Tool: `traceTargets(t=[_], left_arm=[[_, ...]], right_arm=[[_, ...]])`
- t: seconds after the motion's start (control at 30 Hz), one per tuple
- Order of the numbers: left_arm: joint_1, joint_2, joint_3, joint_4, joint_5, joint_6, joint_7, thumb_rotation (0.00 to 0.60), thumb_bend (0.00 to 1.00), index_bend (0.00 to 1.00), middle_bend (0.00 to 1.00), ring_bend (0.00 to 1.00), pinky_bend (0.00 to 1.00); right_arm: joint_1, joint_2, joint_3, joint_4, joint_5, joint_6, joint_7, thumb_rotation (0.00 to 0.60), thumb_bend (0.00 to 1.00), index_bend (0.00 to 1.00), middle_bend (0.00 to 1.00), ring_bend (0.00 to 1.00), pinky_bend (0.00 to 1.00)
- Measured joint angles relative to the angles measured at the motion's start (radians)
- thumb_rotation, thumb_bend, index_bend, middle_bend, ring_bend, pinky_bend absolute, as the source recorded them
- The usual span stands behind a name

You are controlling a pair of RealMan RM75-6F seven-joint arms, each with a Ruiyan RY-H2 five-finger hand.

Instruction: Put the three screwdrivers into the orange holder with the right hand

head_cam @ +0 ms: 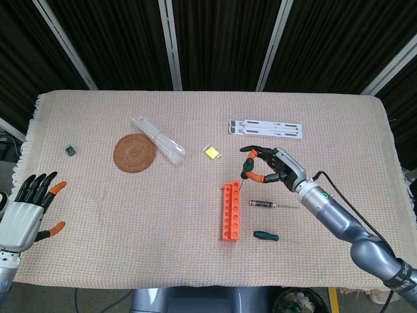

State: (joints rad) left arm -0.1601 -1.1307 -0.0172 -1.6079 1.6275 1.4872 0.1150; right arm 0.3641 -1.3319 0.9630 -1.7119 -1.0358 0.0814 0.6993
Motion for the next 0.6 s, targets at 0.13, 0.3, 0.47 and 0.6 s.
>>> traceTargets(t=[0.13,0.3,0.47,0.6], left_arm=[[0.0,0.002,-0.001,-0.001,-0.004,-0.001,0.002,0.6,0.14,0.16,0.0,0.0,0.0],[0.003,0.002,0.0,0.003,-0.009,0.001,-0.002,0.6,0.14,0.16,0.0,0.0,0.0],[0.007,0.0,0.001,0.012,-0.014,0.004,-0.01,0.6,0.14,0.16,0.0,0.0,0.0],[0.008,-0.001,0.002,0.016,-0.016,0.004,-0.013,0.6,0.14,0.16,0.0,0.0,0.0]], right_arm=[[-0.007,-0.029,0.02,-0.006,-0.013,-0.015,-0.009,0.6,0.53,0.58,0.21,0.0,0.0],[-0.002,-0.053,0.02,-0.001,-0.023,-0.032,-0.034,0.6,0.53,0.58,0.21,0.0,0.0],[0.003,-0.059,0.016,0.018,-0.021,-0.049,-0.055,0.6,0.53,0.58,0.21,0.0,0.0],[0.004,-0.062,0.016,0.031,-0.01,-0.058,-0.067,0.6,0.53,0.58,0.21,0.0,0.0]])
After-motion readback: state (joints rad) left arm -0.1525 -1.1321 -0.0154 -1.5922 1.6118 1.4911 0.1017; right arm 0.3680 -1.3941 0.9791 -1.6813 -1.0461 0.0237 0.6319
